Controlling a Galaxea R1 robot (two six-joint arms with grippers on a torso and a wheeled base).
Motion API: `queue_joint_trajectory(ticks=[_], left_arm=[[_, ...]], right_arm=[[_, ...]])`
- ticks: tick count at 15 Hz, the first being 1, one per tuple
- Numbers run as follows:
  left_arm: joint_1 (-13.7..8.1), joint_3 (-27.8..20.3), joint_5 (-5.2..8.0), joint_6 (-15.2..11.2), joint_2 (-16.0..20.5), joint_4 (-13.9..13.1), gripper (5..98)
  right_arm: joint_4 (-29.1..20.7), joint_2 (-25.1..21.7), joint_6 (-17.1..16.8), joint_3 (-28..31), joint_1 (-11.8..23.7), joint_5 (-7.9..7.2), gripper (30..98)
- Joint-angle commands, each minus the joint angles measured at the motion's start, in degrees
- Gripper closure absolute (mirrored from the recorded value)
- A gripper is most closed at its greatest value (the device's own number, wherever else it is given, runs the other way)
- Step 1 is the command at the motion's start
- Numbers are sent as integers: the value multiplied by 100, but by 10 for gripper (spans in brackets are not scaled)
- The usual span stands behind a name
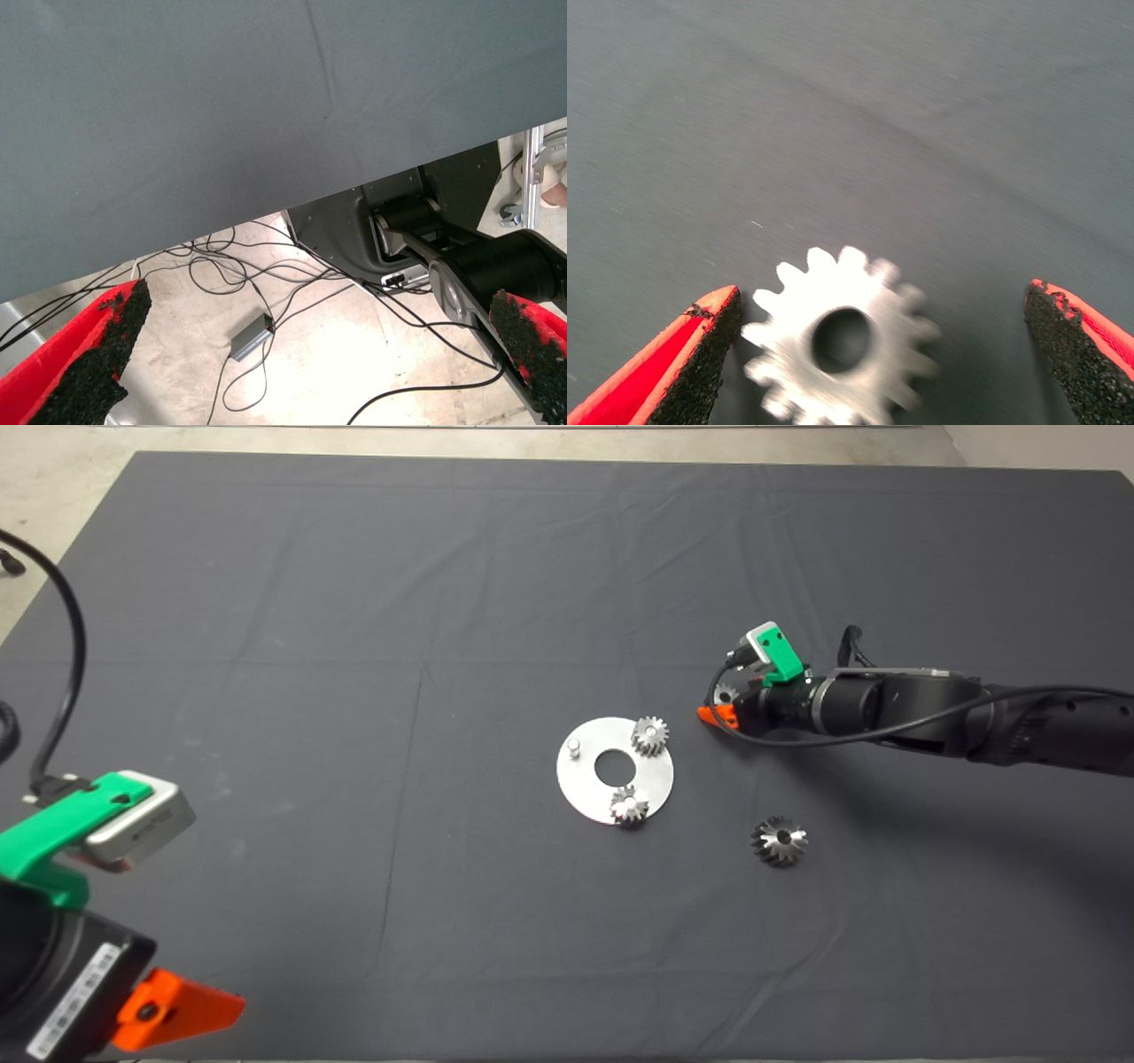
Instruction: Remove an incorrectly installed larger gear and replace it with the correct smaller gear
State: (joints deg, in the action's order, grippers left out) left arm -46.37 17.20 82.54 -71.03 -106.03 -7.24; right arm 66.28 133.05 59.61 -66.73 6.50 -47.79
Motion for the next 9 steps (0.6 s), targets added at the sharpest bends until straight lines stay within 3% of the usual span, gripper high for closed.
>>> queue_joint_trajectory(ticks=[1, 6, 7, 9], left_arm=[[-48, -69, 34, -7, -1, -93, 54], [-48, -69, 34, -7, -1, -93, 54], [-48, -69, 34, -7, -1, -93, 54], [-48, -69, 34, -7, -1, -93, 54]], right_arm=[[175, 51, 19, -14, 89, 77, 437], [175, 51, 24, 21, 71, 68, 496], [175, 51, 24, 30, 71, 68, 534], [175, 43, 24, 39, 71, 68, 534]])
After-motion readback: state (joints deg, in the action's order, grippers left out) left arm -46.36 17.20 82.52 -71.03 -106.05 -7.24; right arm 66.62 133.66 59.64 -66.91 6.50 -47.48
